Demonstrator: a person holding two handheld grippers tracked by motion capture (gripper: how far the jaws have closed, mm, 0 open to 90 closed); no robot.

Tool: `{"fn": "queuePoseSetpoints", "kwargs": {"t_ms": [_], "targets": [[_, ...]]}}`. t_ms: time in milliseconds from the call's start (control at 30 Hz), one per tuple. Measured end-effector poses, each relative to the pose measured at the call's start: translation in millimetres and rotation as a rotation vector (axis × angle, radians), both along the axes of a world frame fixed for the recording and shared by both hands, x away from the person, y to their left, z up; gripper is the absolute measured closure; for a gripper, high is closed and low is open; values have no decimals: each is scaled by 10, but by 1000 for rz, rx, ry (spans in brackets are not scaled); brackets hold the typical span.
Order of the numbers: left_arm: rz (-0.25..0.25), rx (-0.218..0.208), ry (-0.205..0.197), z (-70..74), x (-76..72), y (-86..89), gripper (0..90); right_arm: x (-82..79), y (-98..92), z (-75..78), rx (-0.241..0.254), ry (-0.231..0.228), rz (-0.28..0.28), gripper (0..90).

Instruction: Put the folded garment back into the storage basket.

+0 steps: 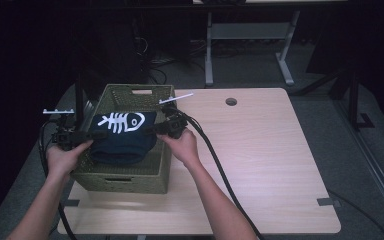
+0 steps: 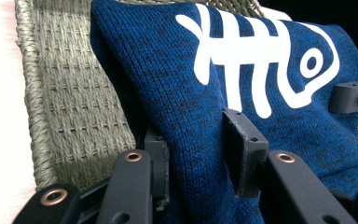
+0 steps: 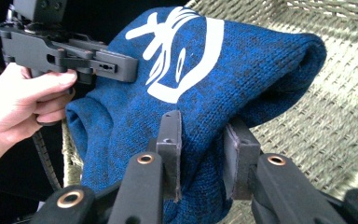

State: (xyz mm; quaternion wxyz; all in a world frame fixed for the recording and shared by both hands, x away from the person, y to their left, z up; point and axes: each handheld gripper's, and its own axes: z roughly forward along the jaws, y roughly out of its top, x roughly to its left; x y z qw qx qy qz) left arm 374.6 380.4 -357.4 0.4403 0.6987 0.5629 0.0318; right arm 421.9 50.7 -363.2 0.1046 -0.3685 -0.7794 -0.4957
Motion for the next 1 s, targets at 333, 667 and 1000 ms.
{"fn": "queuePoseSetpoints", "kwargs": {"t_ms": [333, 667, 1000], "targets": [[-9, 44, 17, -38, 32, -77, 615, -6, -14, -93, -35, 9, -10, 707], [3, 71, 22, -76, 45, -67, 612, -27, -32, -116, -50, 7, -6, 679], [78, 61, -45, 20, 3, 14, 521, -79, -118, 102, -134, -110, -63, 499]]}}
